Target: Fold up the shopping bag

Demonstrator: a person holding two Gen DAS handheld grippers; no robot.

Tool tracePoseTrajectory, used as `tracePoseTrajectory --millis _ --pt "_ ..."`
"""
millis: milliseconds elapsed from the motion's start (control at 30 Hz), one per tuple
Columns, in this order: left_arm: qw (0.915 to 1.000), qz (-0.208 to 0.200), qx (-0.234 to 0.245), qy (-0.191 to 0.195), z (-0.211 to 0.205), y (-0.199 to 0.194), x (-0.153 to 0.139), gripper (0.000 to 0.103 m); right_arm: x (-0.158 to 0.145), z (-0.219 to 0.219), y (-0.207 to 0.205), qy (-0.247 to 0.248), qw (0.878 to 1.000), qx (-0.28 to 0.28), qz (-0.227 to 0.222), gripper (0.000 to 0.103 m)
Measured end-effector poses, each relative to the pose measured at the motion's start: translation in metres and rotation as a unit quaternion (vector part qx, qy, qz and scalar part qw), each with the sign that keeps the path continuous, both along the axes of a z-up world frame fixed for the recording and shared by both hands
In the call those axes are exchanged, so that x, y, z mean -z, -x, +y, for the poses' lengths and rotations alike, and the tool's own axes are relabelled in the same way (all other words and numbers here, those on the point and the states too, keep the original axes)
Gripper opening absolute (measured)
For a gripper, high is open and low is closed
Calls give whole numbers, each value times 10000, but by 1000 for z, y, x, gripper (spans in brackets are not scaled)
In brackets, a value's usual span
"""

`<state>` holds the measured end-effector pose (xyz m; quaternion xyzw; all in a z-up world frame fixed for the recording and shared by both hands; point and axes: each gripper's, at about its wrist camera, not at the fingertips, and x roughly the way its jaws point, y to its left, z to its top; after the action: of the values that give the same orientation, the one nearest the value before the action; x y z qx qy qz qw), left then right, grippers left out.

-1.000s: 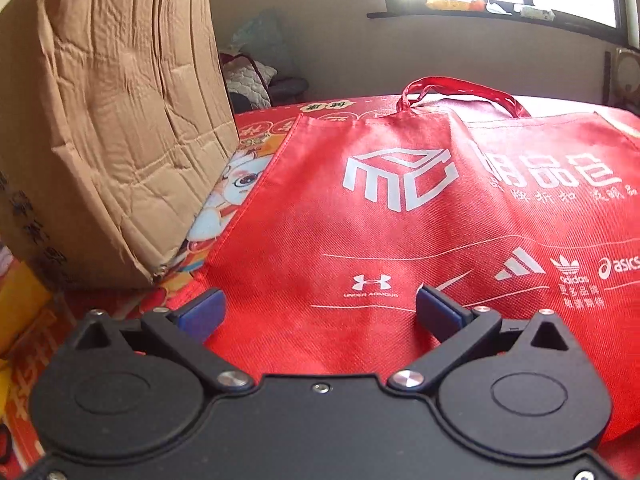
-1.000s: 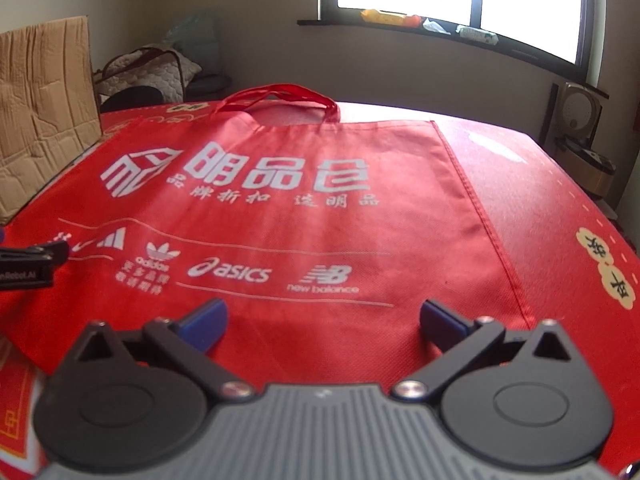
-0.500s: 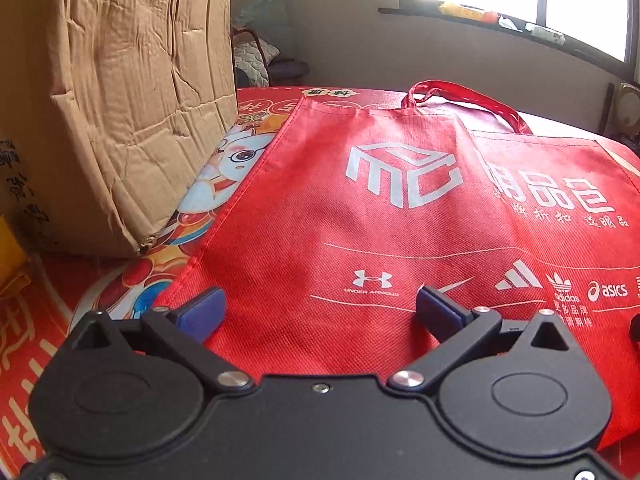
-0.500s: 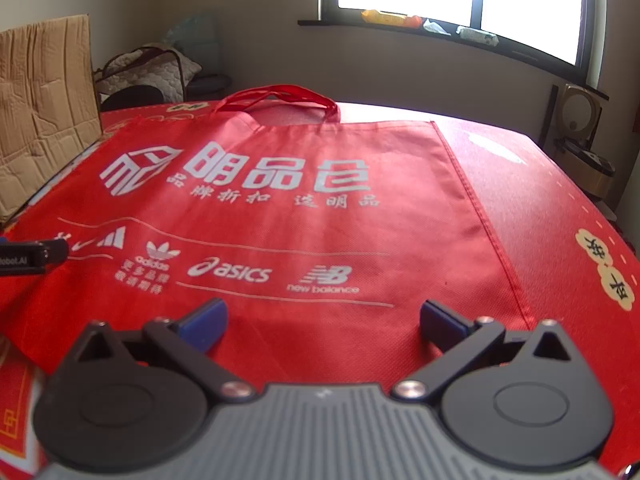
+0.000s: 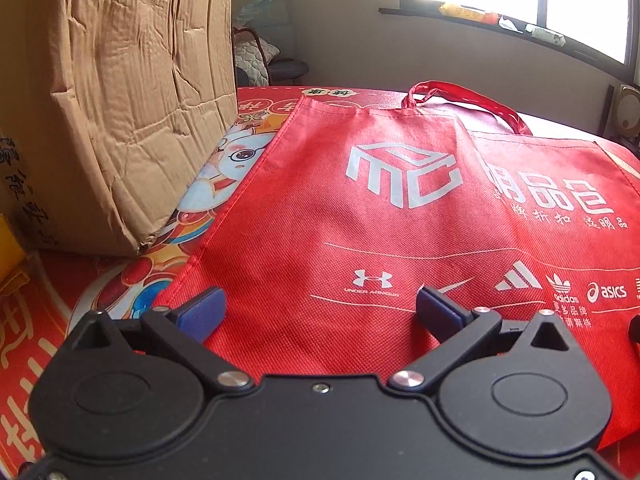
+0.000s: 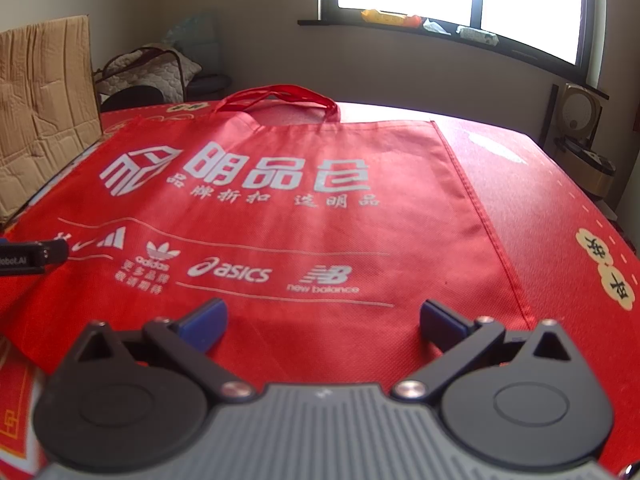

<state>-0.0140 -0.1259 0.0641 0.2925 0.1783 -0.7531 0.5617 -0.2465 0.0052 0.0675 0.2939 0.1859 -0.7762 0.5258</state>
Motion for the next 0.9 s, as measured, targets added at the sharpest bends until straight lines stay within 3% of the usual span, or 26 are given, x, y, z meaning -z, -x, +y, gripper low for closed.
tracePoseTrajectory --millis 233,467,600,733,767,900 --pt "9997 -23 200 -133 -5 -5 -2 103 0 0 -1 3 10000 0 -5 102" --pt "9963 679 453 -257 9 -49 -37 103 0 1 0 3 10000 -1 -5 102" --pt "9885 1271 483 -660 14 -80 -55 103 1 0 -2 1 10000 -1 3 102" --pt "9557 2313 205 -1810 7 -113 -48 102 1 0 -3 0 10000 -1 8 102" --pt "9484 2485 106 -1965 7 -120 -46 102 0 -1 -3 0 10000 -1 9 102" --pt "9340 2856 -250 -2133 8 -137 -43 102 1 1 -1 1 10000 -8 3 102"
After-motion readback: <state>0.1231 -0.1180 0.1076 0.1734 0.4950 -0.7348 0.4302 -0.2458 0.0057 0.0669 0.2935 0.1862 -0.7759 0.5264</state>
